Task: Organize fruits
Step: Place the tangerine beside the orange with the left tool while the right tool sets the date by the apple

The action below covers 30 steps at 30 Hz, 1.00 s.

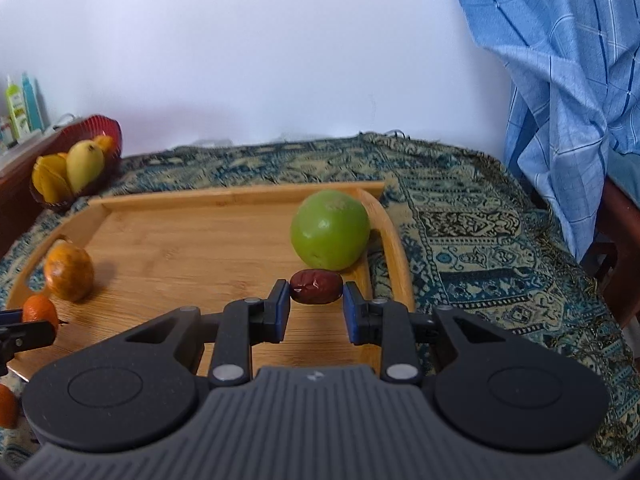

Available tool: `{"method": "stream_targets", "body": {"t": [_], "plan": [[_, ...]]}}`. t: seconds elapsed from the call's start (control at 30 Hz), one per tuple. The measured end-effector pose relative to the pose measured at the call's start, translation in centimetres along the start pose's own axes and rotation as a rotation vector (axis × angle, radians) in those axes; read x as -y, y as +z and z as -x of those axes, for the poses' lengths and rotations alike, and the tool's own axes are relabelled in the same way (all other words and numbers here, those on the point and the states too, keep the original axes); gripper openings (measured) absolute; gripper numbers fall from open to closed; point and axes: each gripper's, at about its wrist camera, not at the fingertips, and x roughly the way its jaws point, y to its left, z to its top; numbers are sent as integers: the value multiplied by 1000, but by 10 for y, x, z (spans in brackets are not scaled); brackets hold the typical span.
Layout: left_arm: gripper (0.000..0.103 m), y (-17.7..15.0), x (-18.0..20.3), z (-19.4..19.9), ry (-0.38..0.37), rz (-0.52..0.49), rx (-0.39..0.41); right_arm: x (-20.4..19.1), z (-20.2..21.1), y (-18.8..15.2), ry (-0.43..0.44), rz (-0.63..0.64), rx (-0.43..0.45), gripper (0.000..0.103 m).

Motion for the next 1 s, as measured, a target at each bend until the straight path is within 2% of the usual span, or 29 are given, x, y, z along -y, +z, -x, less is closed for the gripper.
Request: {"method": "stream_targets", "body": {"t": [0.2,0.6,1.0], "plan": [[36,0,0,-7,5,-3,-6,6,-12,1,-3,-5,-34,32],[36,-1,0,-12,8,-6,-2,4,-19,5,14,-3,-35,33],[37,0,-2,-11,12,9,-5,-4,-23,4,-13,23,-61,33]]}}
